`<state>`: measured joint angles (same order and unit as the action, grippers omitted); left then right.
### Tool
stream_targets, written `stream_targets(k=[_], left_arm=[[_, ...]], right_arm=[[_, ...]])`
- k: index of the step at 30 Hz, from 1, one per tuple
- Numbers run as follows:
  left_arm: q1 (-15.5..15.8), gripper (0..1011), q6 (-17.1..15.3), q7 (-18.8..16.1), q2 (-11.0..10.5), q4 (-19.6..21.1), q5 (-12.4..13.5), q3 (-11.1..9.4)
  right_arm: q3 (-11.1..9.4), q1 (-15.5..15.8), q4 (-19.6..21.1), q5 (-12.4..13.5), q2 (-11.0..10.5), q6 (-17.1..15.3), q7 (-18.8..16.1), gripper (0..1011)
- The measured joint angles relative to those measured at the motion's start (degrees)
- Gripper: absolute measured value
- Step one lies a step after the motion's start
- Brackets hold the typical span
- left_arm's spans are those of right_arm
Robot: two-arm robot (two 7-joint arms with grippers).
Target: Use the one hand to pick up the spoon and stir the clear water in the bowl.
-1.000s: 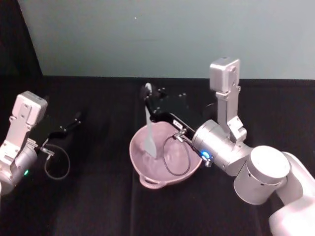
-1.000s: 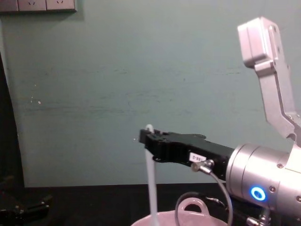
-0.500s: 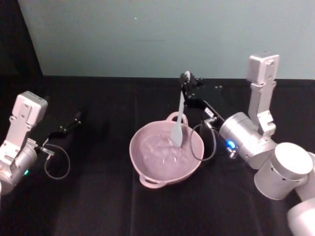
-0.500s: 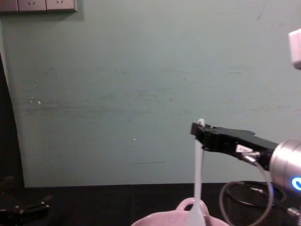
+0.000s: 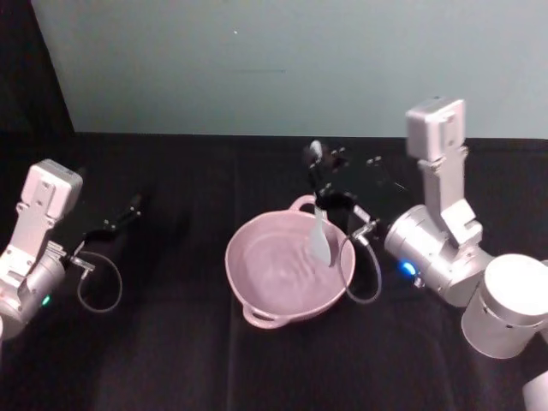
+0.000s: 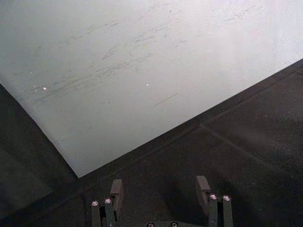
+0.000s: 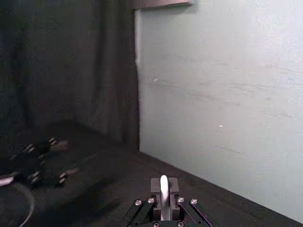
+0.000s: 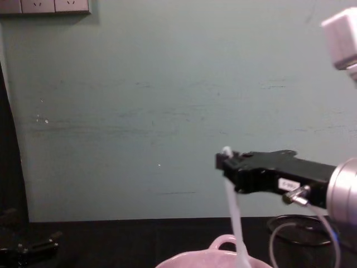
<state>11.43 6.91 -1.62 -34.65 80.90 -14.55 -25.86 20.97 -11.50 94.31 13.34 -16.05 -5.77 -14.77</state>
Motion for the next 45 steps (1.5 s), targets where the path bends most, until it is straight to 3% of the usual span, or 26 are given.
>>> stream_targets(k=[7, 12, 18, 30, 45], left_arm=[[0.00, 1011, 0.00, 0.00, 0.00, 0.00, 0.00, 0.00], [0.00, 1011, 0.00, 0.00, 0.00, 0.00, 0.00, 0.00], [0.00, 1011, 0.00, 0.00, 0.00, 0.00, 0.00, 0.00], [0.00, 1011, 0.00, 0.00, 0.00, 0.00, 0.00, 0.00], [0.00, 1011, 0.00, 0.00, 0.00, 0.00, 0.00, 0.00]], right_arm=[[4.52, -0.52, 2.28, -4.57, -1.15, -1.91, -3.31, 109], [6.47, -0.89, 2.55, -5.15, -0.27, -2.21, -5.00, 109], [7.38, -1.14, 2.26, -4.23, 1.45, -1.80, -5.97, 109], [5.08, -1.23, 3.10, 1.34, 3.33, -0.51, -5.99, 109], [2.21, -2.73, 8.26, 3.93, 1.56, -0.85, -3.73, 109]])
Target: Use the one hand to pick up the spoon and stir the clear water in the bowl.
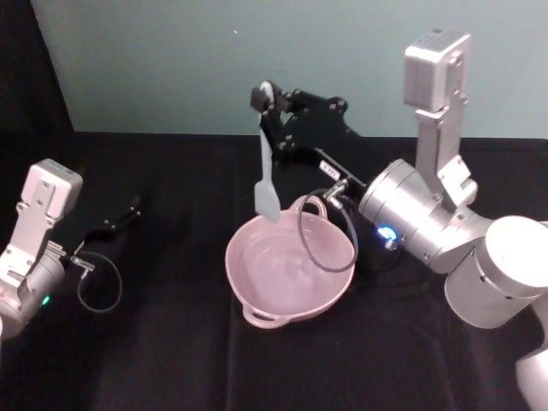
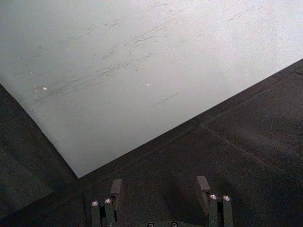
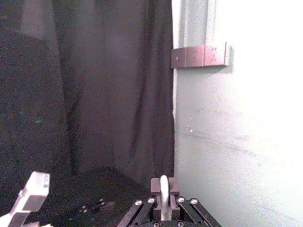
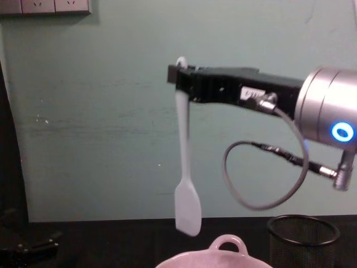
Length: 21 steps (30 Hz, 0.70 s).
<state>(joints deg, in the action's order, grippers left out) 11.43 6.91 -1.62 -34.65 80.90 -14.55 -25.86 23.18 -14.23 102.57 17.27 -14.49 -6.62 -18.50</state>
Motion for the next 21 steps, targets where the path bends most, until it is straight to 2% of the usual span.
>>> stream_targets(k=[4, 7, 12, 15, 21], left_arm=[[0.00, 1011, 0.00, 0.00, 0.00, 0.00, 0.00, 0.00], [0.00, 1011, 0.00, 0.00, 0.00, 0.00, 0.00, 0.00], [0.00, 1011, 0.00, 0.00, 0.00, 0.00, 0.00, 0.00], [0.00, 1011, 0.00, 0.00, 0.00, 0.00, 0.00, 0.00], [0.00, 1011, 0.00, 0.00, 0.00, 0.00, 0.00, 0.00]], right_arm=[[-1.02, -0.26, 0.83, 0.47, -0.53, -0.10, 0.73, 109], [-2.94, -0.47, 1.74, 1.54, -1.20, -0.61, 1.72, 109], [-4.86, -0.47, 2.25, 2.74, -1.79, -1.22, 2.44, 108], [-7.01, -0.27, 2.58, 3.80, -2.71, -1.73, 3.26, 109], [-9.29, 0.29, 2.50, 4.51, -3.85, -2.05, 4.35, 109]])
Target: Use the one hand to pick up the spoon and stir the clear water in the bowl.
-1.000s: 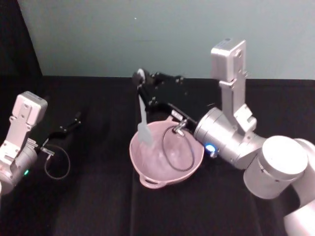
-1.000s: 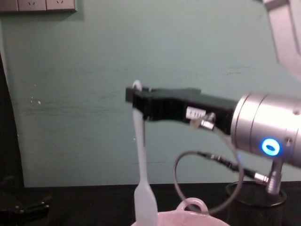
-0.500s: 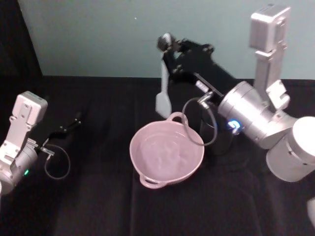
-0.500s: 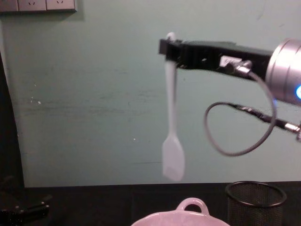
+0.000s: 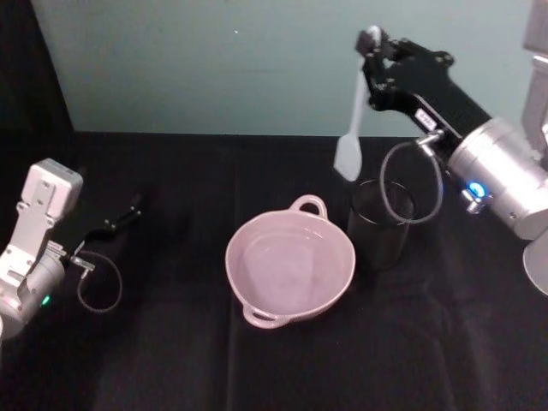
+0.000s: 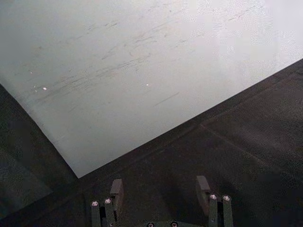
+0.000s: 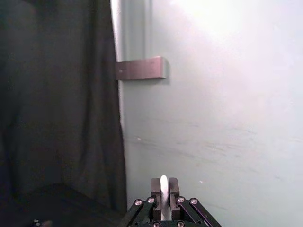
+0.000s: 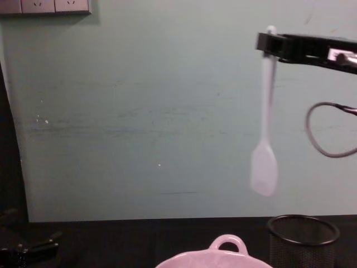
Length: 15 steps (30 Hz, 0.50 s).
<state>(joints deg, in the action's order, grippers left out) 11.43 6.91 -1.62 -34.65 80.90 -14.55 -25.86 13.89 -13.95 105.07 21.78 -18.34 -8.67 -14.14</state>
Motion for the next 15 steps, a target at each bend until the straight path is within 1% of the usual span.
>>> stream_targets(k=[1, 7, 10, 12, 15], left_arm=[[0.00, 1011, 0.00, 0.00, 0.00, 0.00, 0.00, 0.00], [0.00, 1011, 0.00, 0.00, 0.00, 0.00, 0.00, 0.00], [0.00, 1011, 0.00, 0.00, 0.00, 0.00, 0.00, 0.00], [0.00, 1011, 0.00, 0.00, 0.00, 0.00, 0.00, 0.00], [0.00, 1011, 0.00, 0.00, 0.00, 0.00, 0.00, 0.00]], right_arm=[[-0.54, 0.24, -0.25, 0.14, -0.21, -0.04, 0.32, 109], [-2.18, 1.07, -1.90, 1.01, -0.47, -0.49, 1.25, 109], [-2.52, 1.25, -2.85, 1.32, -0.51, -0.60, 1.38, 109], [-2.84, 1.46, -4.45, 1.62, -0.50, -0.68, 1.48, 109], [-3.00, 1.60, -5.59, 1.83, -0.42, -0.61, 1.51, 109]])
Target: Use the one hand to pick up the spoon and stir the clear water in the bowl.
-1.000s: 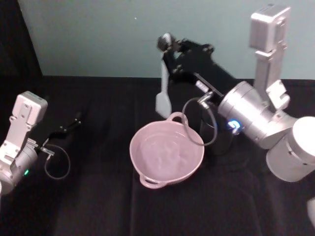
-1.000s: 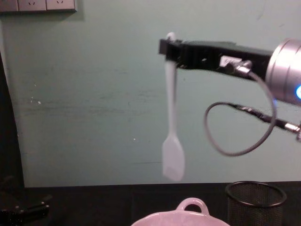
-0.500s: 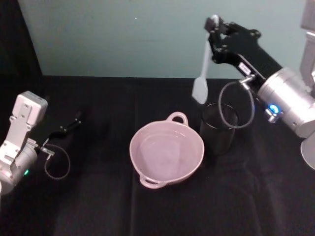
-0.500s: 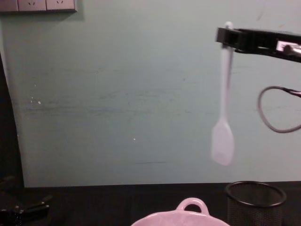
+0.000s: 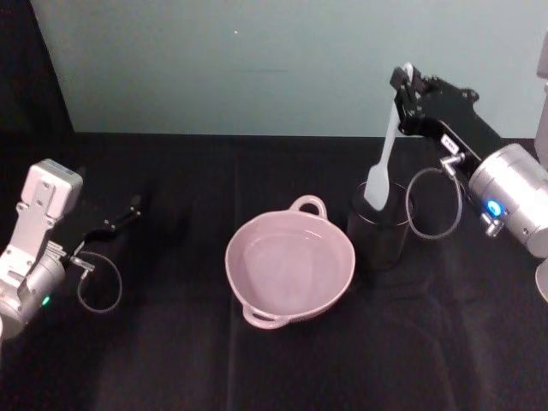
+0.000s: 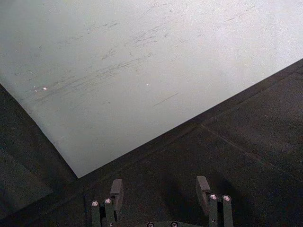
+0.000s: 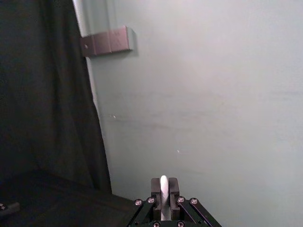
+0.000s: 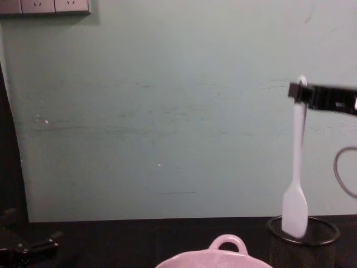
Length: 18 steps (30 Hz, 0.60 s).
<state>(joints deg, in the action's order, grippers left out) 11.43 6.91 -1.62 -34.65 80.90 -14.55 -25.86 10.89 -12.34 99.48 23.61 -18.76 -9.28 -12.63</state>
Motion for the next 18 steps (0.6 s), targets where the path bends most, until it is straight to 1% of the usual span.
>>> stream_targets(k=[8, 14, 17, 18], left_arm=[[0.00, 1011, 0.00, 0.00, 0.00, 0.00, 0.00, 0.00], [0.00, 1011, 0.00, 0.00, 0.00, 0.00, 0.00, 0.00], [0.00, 1011, 0.00, 0.00, 0.00, 0.00, 0.00, 0.00], [0.00, 1011, 0.00, 0.00, 0.00, 0.00, 0.00, 0.00]], right_arm=[[-0.44, 0.80, -3.21, 1.02, 0.74, 0.58, 0.29, 109], [-0.93, 1.36, -5.24, 2.65, 1.60, 0.64, 0.36, 109], [-1.44, 1.61, -6.11, 4.43, 2.12, 0.47, 0.35, 109], [-1.44, 1.61, -6.11, 4.43, 2.12, 0.47, 0.35, 109]])
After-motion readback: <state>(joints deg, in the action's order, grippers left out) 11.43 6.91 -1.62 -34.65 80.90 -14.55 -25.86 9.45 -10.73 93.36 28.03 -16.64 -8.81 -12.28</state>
